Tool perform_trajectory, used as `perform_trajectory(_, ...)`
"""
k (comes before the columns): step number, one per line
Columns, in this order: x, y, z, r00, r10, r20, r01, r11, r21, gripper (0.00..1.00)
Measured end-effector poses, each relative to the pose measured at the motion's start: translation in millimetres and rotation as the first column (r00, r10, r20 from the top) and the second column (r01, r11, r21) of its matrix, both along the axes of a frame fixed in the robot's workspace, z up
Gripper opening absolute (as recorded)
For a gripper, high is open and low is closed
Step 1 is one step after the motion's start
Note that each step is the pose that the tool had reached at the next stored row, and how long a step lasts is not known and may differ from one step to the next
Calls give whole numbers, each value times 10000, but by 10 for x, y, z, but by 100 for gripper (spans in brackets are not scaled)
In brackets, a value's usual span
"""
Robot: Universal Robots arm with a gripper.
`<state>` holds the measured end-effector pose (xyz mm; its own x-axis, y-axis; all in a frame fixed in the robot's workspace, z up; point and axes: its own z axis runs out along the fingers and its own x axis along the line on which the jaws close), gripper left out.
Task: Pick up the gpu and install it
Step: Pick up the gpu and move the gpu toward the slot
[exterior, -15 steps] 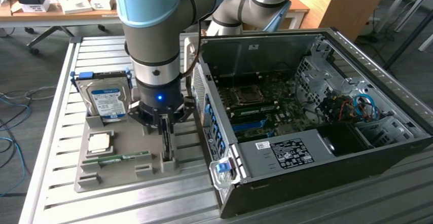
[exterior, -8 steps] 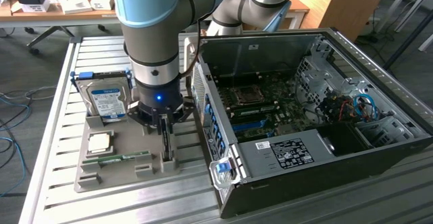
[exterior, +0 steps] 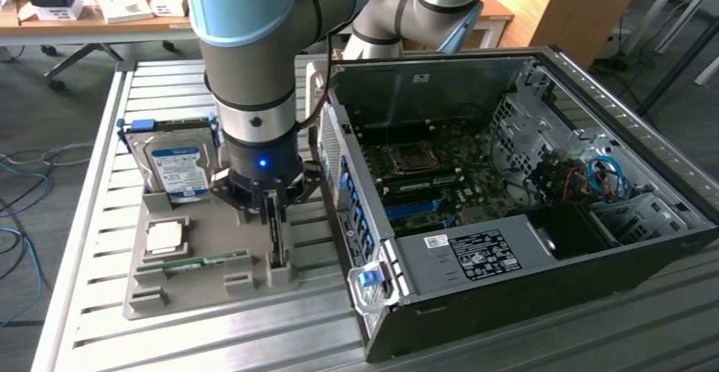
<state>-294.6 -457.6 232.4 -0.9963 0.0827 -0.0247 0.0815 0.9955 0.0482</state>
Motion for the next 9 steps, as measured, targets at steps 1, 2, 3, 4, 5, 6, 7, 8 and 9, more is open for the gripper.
perform_trajectory(1,1,-1,0,10000,0,0,0,10000,0,32)
perform_trajectory(2,3,-1,0,10000,0,0,0,10000,0,32)
perform_trajectory(3,6,-1,0,10000,0,0,0,10000,0,32)
perform_trajectory(4,7,-1,0,10000,0,-1,0,10000,-1,32)
perform_trajectory(5,9,-1,0,10000,0,-1,0,10000,-1,32)
perform_trajectory(6,10,-1,0,10000,0,-1,0,10000,-1,32)
perform_trajectory(7,10,-1,0,10000,0,-1,0,10000,-2,32)
perform_trajectory(8,10,-1,0,10000,5,-2,-5,10000,-2,32)
perform_trajectory(9,10,-1,-1,10000,12,-2,-12,10000,-2,32)
